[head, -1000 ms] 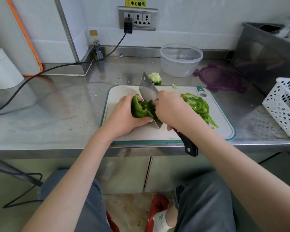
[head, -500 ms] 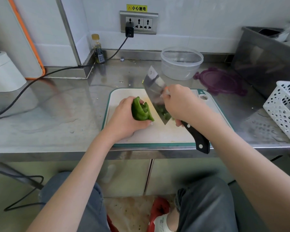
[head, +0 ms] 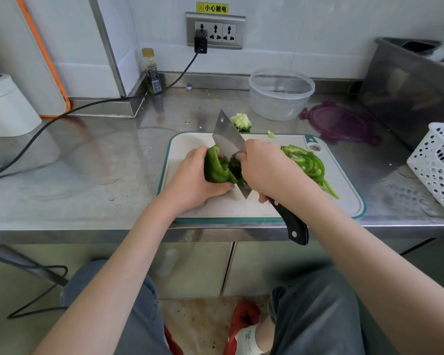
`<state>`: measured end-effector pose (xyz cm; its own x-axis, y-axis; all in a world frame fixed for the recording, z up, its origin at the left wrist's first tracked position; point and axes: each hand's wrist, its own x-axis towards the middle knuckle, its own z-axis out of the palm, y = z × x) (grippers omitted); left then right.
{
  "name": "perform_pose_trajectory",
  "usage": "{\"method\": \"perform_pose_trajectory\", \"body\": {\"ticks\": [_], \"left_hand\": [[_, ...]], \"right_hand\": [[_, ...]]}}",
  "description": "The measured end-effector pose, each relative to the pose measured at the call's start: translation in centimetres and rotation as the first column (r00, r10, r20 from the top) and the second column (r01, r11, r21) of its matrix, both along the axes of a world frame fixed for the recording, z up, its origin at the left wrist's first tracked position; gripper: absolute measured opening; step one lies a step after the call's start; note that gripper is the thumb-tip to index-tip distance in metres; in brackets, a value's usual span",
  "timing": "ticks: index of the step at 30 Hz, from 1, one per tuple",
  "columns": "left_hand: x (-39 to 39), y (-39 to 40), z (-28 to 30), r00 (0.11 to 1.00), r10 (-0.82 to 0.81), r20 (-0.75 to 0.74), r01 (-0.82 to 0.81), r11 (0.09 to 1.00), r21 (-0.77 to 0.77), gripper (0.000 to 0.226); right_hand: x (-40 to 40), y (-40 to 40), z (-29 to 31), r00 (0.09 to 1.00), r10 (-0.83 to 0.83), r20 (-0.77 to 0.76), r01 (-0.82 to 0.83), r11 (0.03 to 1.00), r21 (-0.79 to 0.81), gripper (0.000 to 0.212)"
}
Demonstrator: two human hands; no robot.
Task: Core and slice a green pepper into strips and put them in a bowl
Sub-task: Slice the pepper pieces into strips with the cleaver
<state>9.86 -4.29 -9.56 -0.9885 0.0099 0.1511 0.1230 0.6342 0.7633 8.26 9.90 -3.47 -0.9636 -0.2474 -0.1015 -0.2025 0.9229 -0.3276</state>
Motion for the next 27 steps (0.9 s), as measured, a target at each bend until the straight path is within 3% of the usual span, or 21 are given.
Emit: {"method": "perform_pose_trajectory", "body": {"ticks": [5, 14, 18, 21, 24, 27], "left_hand": [[-0.1, -0.1, -0.3, 1.0, -0.018, -0.014, 0.018, 1.0, 0.023, 0.061], [0.1, -0.4, 0.2, 1.0, 0.019, -0.024, -0.016, 0.993, 0.119, 0.045], [-0.1, -0.5, -0.1, 0.999, 0.02, -0.035, -0.015, 0.992, 0.125, 0.063], [-0.3, -0.5, -0.3, 0.998, 0.016, -0.059, -0.009, 0.993, 0.118, 0.063], [-0.5, -0.5, -0.6, 0.996, 0.029, -0.087, -0.017, 0.991, 0.133, 0.063], [-0.4, -0.3, -0.7, 0.992, 0.022, -0.126, -0.011, 0.996, 0.087, 0.064]], "right_hand": [[1.0, -1.3, 0.1, 0.999, -0.017, -0.05, 0.022, 0.994, 0.111, 0.026], [0.1, -3.4, 0.9, 0.994, 0.055, -0.099, -0.031, 0.973, 0.227, 0.028], [-0.4, -1.5, 0.7, 0.999, 0.014, -0.044, -0.007, 0.987, 0.16, 0.021], [-0.2, 0.2, 0.3, 0.995, -0.01, -0.097, 0.016, 0.998, 0.068, 0.012], [-0.5, 2.5, 0.3, 0.987, -0.134, -0.087, 0.138, 0.989, 0.052, 0.011], [-0.7, 5.1, 0.8, 0.97, -0.207, -0.127, 0.196, 0.976, -0.095, 0.011]]}}
